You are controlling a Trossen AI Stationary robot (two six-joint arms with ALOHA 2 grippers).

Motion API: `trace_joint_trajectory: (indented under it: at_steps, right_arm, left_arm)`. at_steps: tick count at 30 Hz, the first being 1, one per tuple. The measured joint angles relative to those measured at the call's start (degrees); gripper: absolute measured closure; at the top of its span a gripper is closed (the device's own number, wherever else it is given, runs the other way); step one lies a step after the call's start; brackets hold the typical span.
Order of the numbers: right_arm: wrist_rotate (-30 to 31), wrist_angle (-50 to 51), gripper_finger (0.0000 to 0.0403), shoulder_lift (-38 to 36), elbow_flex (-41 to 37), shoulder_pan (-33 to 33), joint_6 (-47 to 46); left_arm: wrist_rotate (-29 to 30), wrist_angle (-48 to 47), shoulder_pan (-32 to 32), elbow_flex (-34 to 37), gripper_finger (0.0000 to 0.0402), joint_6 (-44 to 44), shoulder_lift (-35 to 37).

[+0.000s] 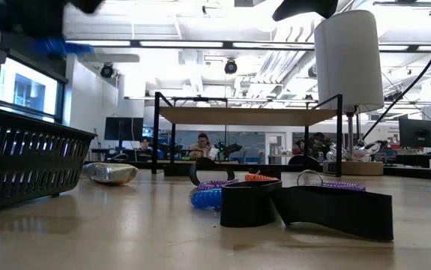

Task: Pick & Place Office Desk Supplies
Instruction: Put the blue spring key chain into the middle black basket

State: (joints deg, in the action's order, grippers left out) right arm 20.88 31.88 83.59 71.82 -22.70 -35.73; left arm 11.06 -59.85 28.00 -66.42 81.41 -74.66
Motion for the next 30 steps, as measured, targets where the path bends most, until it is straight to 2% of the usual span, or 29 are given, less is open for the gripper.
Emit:
trace_joint_trajectory:
  at_steps: [3, 8, 13, 17, 24, 30]
  right_arm:
    - [0.0, 0.0, 0.0105, 0.0, 0.0, 0.0, 0.0]
    - [-0.2, 0.0, 0.0105, 0.0, 0.0, -0.2, 0.0]
    - [-0.6, 0.0, 0.0105, 0.3, 0.0, -0.3, 0.0]
    - [-1.8, -0.1, 0.0105, 0.3, 0.0, -0.3, 0.0]
    - [-1.9, -0.6, 0.0105, 0.3, 0.0, -0.6, 0.0]
    - [-2.0, -0.6, 0.0105, 0.3, 0.0, -1.5, 0.0]
  left_arm:
    - [0.0, 0.3, 4.3, -2.7, 0.04, 7.2, -1.6]
    - [1.5, 2.4, 10.0, -3.4, 0.04, 17.7, -6.1]
    - [1.1, 6.9, 13.3, -3.4, 0.04, 22.8, -12.3]
    - [1.1, 10.6, 13.8, -3.4, 0.04, 23.7, -16.2]
    - [0.5, 9.8, 12.4, -3.4, 0.0395, 28.2, -21.1]
    - [-7.2, 7.9, 9.9, -3.2, 0.0354, 27.7, -24.1]
